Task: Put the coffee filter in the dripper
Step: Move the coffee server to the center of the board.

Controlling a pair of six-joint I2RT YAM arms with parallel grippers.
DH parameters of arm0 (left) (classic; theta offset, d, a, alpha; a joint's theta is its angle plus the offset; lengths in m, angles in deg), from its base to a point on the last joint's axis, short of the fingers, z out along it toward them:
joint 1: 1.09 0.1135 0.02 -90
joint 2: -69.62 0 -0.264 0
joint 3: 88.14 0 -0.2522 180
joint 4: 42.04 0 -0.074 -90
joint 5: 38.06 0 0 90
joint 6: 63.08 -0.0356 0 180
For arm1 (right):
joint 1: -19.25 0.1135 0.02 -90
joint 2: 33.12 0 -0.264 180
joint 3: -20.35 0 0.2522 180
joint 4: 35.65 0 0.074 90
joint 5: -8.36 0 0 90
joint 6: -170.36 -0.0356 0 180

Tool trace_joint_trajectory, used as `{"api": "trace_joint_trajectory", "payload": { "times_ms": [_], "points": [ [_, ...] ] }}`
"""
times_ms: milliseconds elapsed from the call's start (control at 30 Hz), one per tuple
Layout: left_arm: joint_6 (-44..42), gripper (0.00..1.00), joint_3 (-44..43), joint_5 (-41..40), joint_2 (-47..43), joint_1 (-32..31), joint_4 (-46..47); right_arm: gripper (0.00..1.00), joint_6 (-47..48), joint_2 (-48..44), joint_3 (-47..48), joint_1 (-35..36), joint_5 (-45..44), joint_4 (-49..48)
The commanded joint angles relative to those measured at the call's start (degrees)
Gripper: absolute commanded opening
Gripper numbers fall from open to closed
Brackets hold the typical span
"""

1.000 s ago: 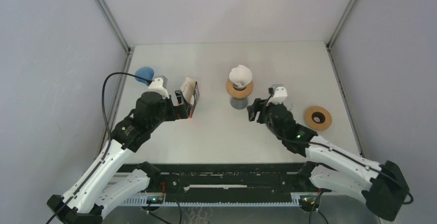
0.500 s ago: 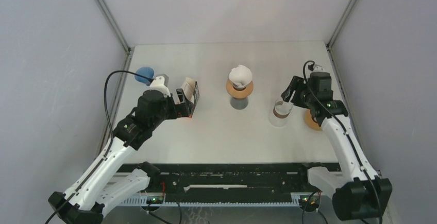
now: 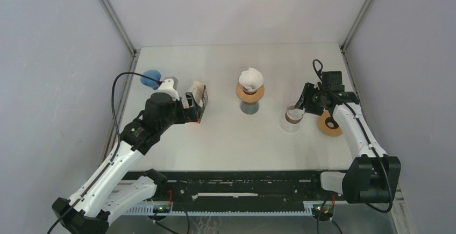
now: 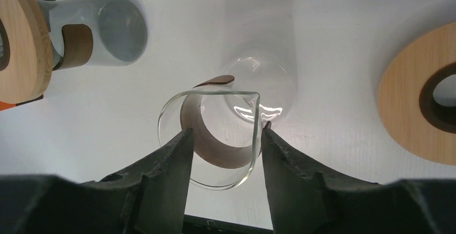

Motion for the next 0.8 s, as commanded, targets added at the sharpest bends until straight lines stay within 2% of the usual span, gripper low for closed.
{"api": "trace_joint_trajectory", "payload": {
  "times_ms": [0,400,767],
  "points": [
    [-1.7,1.00,-0.6,1.2,0.2,0.4,2.4,0.55,2.0,0.3,0.8,1.7,0.9,0.6],
    [-2.3,1.00,-0.8,1.8,0.3,0.6,2.8,0.46,-0.5,-2.3,-3.3,12.8,-0.6,2.0],
    [-2.1,1.00,-0.8,2.9,0.9,0.6,3.7,0.48,-6.5,-4.3,-3.5,23.1,0.1,1.2]
  ]
}}
